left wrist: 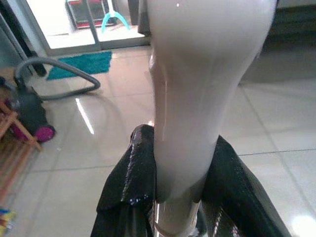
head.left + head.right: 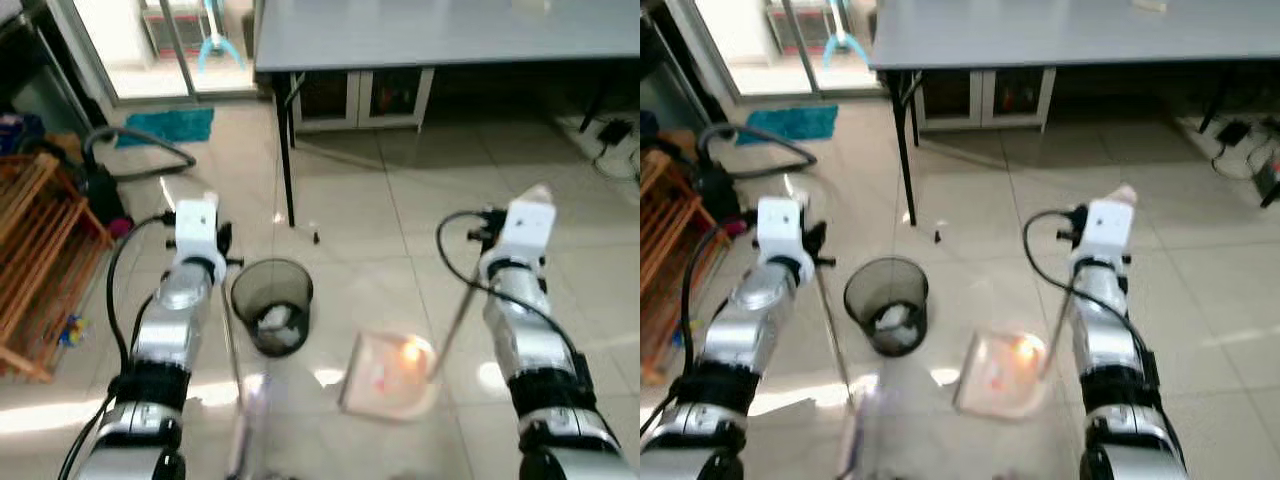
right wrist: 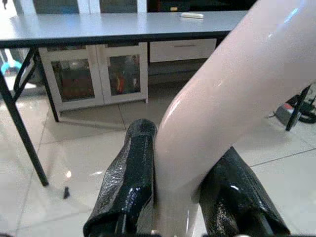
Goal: Sweep floor
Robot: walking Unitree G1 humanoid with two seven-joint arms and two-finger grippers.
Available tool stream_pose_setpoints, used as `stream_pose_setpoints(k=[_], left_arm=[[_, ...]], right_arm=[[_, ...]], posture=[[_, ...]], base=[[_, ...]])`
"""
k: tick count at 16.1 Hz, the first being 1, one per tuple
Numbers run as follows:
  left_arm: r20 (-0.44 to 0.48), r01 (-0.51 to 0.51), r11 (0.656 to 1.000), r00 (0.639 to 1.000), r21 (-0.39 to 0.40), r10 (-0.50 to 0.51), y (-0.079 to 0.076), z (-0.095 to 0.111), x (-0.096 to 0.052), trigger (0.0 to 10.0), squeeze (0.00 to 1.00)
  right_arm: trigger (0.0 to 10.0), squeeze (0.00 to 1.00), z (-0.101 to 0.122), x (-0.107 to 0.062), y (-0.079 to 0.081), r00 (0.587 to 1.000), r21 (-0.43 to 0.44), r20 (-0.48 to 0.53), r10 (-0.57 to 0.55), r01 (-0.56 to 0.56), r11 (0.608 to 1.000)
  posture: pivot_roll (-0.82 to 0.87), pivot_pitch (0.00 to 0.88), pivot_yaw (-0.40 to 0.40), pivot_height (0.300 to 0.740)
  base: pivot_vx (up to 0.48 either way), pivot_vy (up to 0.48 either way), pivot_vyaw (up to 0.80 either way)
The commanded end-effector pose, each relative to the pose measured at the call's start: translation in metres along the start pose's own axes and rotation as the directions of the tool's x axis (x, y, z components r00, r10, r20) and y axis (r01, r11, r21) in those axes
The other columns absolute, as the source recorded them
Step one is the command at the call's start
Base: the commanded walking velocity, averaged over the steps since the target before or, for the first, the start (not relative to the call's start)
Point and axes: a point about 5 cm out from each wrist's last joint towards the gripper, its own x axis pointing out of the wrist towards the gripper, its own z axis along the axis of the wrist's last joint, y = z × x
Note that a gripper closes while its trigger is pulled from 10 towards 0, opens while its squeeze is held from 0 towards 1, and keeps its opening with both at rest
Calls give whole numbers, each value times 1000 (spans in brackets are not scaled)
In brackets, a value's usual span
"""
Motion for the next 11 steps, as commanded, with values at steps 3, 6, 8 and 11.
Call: stream_pose_setpoints(k=[3,6,8,11], left_arm=[[49,55,998,997,6,-55,-16,10,1,10000,0],[63,61,998,996,31,-63,-18,10,1,10000,0],[78,56,997,995,60,-60,-19,12,1,10000,0],[84,57,997,994,59,-62,-21,14,2,10000,0]], right_arm=[[10000,0,9,2,-16,998,-26,48,-39,41,999],[10000,0,10,0,-15,998,-28,54,-31,32,999],[10000,0,8,-2,-11,999,-40,51,-5,7,999],[10000,0,7,-4,-3,998,-36,52,20,-18,999]], posture=[[23,60,49,740],[24,65,49,740],[24,67,48,740],[24,67,52,740]], base=[[221,0,0],[0,0,0],[0,0,0],[0,-223,292]])
